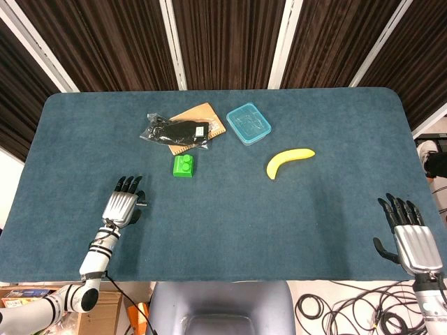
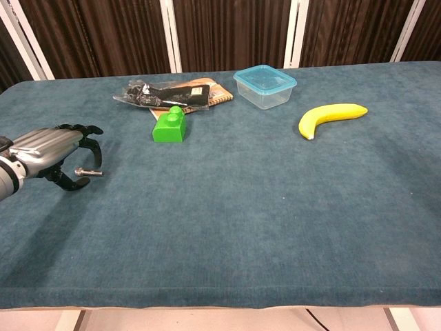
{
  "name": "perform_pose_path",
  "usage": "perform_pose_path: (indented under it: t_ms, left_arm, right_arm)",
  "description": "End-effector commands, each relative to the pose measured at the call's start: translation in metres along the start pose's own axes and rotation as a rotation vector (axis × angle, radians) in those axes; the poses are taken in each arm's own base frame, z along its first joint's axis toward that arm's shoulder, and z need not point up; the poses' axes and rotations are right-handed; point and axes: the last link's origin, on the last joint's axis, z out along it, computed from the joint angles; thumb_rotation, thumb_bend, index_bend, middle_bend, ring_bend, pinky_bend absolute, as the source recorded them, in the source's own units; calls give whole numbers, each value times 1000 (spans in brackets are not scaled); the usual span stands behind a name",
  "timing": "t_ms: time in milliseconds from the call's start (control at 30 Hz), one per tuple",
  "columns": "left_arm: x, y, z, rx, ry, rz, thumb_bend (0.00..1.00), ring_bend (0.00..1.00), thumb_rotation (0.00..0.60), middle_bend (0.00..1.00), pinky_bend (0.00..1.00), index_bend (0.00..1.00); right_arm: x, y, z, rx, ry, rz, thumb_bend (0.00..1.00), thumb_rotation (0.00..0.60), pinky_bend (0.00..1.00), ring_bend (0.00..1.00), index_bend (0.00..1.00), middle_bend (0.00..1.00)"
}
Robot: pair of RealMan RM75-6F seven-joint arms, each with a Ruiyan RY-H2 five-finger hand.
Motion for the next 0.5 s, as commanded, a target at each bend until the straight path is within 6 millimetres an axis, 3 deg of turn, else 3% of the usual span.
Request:
perform_pose_path:
  t_ms: [33,500]
  left_arm:
    - [-2,0,2,2,-4,-9,367,1,600,72,54,433]
    - [-9,-2,11,-10,22,39,367,49,600,144,54,540]
  right_arm:
    - [0,0,-1,0,-3,1,293,600,0,0,0,0]
    - [2,4,-5,-15,-1,2,292,600,0,0,0,0]
